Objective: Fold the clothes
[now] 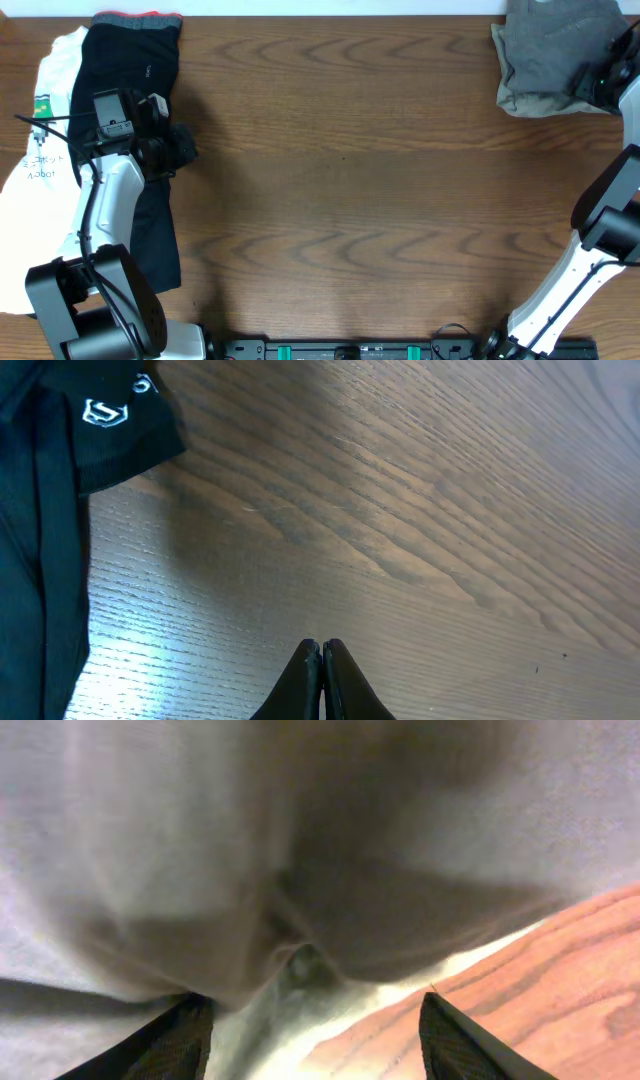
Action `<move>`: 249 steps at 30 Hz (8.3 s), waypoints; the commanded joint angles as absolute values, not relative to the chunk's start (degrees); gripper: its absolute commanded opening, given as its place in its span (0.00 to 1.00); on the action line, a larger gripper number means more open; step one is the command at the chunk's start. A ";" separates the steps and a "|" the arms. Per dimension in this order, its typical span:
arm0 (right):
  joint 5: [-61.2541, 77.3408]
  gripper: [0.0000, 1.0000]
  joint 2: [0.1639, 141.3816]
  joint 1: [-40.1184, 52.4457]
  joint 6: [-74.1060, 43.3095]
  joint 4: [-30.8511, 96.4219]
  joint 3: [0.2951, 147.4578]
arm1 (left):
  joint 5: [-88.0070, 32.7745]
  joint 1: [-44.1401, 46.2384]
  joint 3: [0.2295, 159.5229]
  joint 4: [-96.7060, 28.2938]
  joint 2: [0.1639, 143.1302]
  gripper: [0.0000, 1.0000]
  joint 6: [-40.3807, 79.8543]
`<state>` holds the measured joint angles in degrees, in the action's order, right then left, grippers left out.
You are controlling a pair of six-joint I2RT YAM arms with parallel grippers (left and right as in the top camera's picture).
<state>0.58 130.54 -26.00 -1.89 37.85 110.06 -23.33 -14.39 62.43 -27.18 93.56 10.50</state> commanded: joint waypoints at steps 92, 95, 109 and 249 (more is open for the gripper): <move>12.91 0.99 140.11 -26.59 9.06 0.49 109.82 | -18.31 -14.26 62.08 -24.71 94.43 0.06 10.20; 18.68 0.99 135.00 -24.53 6.66 1.43 109.82 | -16.91 -14.26 62.08 -24.49 94.43 0.06 10.20; 0.32 0.99 136.81 -13.91 3.79 19.90 109.80 | -15.31 -14.28 62.08 -24.49 94.43 0.06 10.17; 4.91 0.99 0.78 -7.07 3.05 3.88 0.32 | -9.13 -14.44 62.08 -22.15 94.43 0.98 10.20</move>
<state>5.52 0.99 -6.70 3.53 3.60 0.45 -9.85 -14.41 62.39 -22.09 93.56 10.50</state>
